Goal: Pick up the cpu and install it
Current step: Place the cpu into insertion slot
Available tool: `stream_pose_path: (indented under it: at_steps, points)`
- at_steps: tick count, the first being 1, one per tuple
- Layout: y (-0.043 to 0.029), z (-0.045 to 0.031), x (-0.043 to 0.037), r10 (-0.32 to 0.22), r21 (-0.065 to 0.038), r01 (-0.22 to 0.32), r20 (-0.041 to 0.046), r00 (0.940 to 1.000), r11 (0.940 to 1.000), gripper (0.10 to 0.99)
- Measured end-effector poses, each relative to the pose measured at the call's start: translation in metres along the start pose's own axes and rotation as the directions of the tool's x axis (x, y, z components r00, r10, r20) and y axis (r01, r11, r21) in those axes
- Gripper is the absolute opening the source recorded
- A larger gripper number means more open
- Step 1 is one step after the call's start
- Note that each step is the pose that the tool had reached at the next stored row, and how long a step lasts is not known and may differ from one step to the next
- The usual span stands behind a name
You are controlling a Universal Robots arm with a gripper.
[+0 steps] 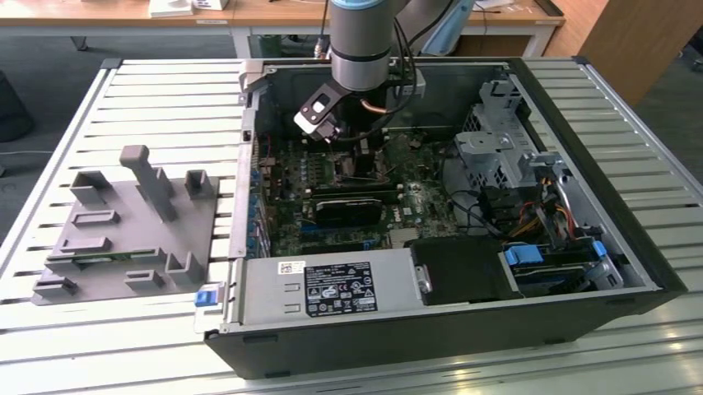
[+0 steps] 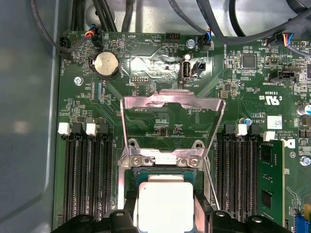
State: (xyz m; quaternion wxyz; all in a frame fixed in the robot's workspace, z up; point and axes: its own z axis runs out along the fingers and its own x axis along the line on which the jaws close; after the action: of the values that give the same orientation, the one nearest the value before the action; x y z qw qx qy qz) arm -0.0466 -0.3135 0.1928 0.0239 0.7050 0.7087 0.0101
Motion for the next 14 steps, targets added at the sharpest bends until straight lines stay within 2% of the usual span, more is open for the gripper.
stream_pose_path:
  at_steps: [7, 9, 10, 14]
  points:
    - [0.0001, 0.0004, 0.0002, 0.000, -0.001, 0.000, -0.0008, 1.0000, 1.0000, 0.541]
    - [0.0001, 0.0006, 0.0002, 0.000, -0.001, 0.000, -0.0011, 1.0000, 1.0000, 0.553]
    - [0.0001, 0.0006, 0.0002, 0.000, -0.001, 0.000, -0.0010, 1.0000, 1.0000, 0.612]
    - [0.0001, 0.0004, 0.0012, 0.000, 0.000, 0.000, -0.0004, 1.0000, 1.0000, 0.612]
